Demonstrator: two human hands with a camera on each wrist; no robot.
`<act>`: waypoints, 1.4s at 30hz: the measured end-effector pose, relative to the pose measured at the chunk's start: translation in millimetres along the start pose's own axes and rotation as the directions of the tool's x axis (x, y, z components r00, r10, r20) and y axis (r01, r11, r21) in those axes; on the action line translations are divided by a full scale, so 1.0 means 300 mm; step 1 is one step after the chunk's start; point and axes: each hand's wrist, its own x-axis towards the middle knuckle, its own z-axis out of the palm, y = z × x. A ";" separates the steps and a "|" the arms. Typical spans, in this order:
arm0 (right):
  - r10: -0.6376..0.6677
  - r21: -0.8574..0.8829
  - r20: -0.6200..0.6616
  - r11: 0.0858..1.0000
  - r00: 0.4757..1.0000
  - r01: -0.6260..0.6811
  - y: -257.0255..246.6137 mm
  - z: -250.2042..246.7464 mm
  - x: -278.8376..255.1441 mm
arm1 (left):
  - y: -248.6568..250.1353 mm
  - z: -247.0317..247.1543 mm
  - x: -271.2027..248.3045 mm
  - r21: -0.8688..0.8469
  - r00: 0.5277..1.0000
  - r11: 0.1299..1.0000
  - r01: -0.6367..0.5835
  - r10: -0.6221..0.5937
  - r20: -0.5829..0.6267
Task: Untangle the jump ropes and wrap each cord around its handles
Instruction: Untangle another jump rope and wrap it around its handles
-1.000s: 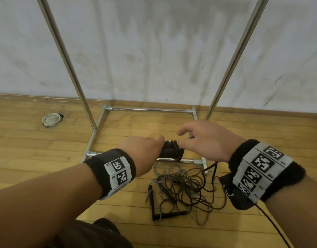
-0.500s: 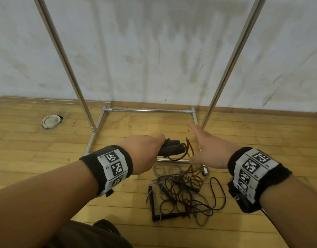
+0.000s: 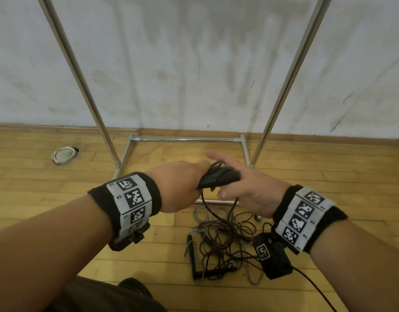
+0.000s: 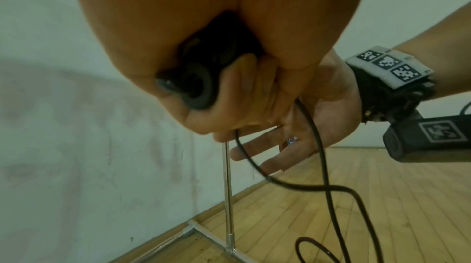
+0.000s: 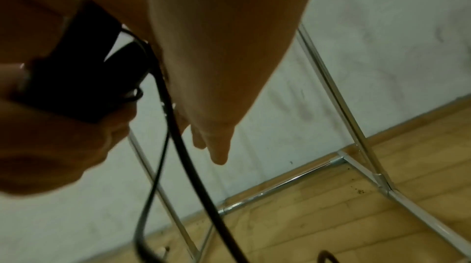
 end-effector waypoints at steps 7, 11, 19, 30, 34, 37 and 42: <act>0.146 -0.519 0.023 0.847 0.989 -0.113 -0.058 -0.031 -0.016 | -0.004 -0.004 -0.012 0.172 0.995 0.985 -0.017 0.000 0.102; 0.224 -0.578 0.108 0.807 0.968 -0.122 -0.050 -0.035 -0.010 | -0.020 -0.005 -0.016 0.108 0.991 0.993 -0.052 0.037 0.132; 0.082 -0.698 -0.110 0.703 0.991 -0.136 0.018 -0.021 0.027 | -0.019 -0.035 -0.029 -0.254 0.981 0.960 -0.119 0.153 0.121; -0.009 -0.781 -0.216 0.602 0.976 -0.167 -0.010 -0.093 0.034 | 0.040 -0.033 -0.064 -0.209 0.976 0.960 -0.185 0.205 0.078; 0.106 -0.780 -0.247 0.568 0.963 -0.262 0.023 -0.015 0.053 | 0.024 -0.060 -0.024 -0.194 0.988 0.978 -0.083 0.055 -0.142; 0.048 -0.829 -0.224 0.515 0.973 -0.216 0.016 0.040 0.053 | -0.013 -0.054 0.006 -0.067 0.977 0.987 0.144 -0.153 -0.149; -0.029 -0.961 -0.131 0.251 0.991 -0.119 -0.063 0.071 0.006 | -0.012 0.004 0.027 0.157 0.968 0.955 0.250 -0.246 -0.046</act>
